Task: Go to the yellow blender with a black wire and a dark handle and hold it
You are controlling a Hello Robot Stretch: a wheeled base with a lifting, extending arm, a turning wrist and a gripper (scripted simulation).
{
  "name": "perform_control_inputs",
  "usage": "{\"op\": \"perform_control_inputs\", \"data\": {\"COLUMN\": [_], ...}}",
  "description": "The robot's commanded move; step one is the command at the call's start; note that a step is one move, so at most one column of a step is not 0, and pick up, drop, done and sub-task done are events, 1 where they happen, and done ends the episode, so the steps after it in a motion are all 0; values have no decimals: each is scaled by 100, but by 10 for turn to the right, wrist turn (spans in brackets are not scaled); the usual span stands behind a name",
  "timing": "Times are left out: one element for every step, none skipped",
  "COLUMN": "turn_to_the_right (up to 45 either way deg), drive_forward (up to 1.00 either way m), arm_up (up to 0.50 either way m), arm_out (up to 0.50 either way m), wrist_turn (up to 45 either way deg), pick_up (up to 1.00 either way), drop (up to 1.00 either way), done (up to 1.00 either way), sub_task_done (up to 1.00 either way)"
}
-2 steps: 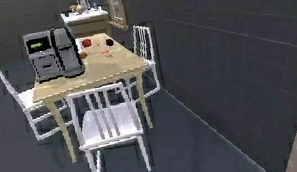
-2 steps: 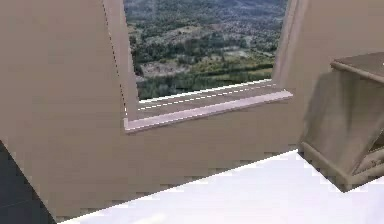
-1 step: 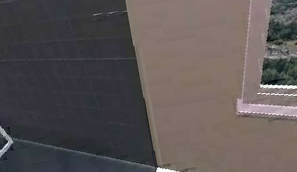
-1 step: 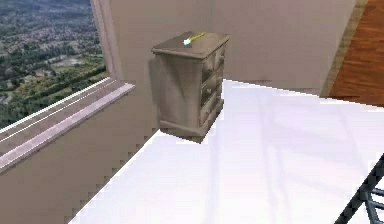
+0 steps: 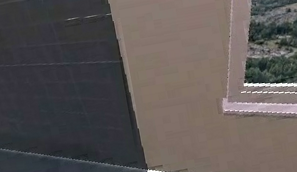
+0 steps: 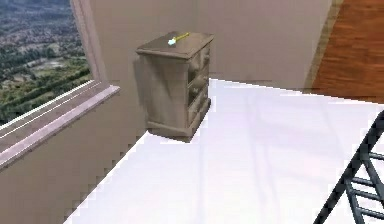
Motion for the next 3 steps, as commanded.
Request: {"op": "perform_control_inputs", "data": {"turn_to_the_right": [0,-450,-90], "drive_forward": [5,0,0], "arm_up": [0,0,0], "arm_out": [0,0,0], "wrist_turn": [0,0,0], "pick_up": [0,0,0], "drop": [0,0,0], "done": [0,0,0], "sub_task_done": [0,0,0]}}
